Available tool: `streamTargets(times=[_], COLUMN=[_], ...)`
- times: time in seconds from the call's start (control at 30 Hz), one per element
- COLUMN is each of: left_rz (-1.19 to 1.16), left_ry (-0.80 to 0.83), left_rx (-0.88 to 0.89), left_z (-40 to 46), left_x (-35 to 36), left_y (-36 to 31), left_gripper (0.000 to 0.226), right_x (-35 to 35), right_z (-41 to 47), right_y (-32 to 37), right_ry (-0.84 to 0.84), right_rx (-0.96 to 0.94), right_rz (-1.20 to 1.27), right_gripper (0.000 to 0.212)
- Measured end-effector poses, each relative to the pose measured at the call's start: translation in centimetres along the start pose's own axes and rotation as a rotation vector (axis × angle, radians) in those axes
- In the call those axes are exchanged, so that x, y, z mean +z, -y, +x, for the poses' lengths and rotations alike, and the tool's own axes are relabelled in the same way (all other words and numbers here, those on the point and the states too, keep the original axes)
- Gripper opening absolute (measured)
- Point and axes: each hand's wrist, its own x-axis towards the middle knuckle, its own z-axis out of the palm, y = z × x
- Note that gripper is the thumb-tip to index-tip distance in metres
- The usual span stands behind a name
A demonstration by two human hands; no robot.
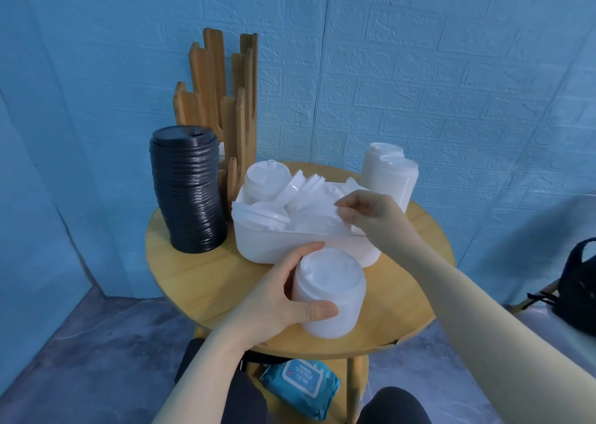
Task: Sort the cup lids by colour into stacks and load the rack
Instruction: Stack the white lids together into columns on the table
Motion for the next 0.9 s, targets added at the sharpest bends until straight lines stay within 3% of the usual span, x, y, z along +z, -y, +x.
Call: streamTargets(times=[0.3,0.73,0.9], left_rz=[0.012,0.008,0.006], left_ry=[0.002,0.003,-0.003], left_rx=[-0.004,-0.006,-0.006], left_z=[0.0,-0.1,-0.1], left_x=[0.1,0.1,0.2], left_y=[-0.2,-0.3,-0.4], left_gripper=[0.090,0.089,0.091], right_x=[-0.1,0.2,0.3], right_z=[0.0,0.1,0.8], right_y=[-0.2,0.8,1.1], right_ry=[-0.061,0.017,-0.012], right_rx=[0.073,0.067,0.188], right_rz=[0.261,0.308,0.315], right_gripper=[0.015,0.023,0.024])
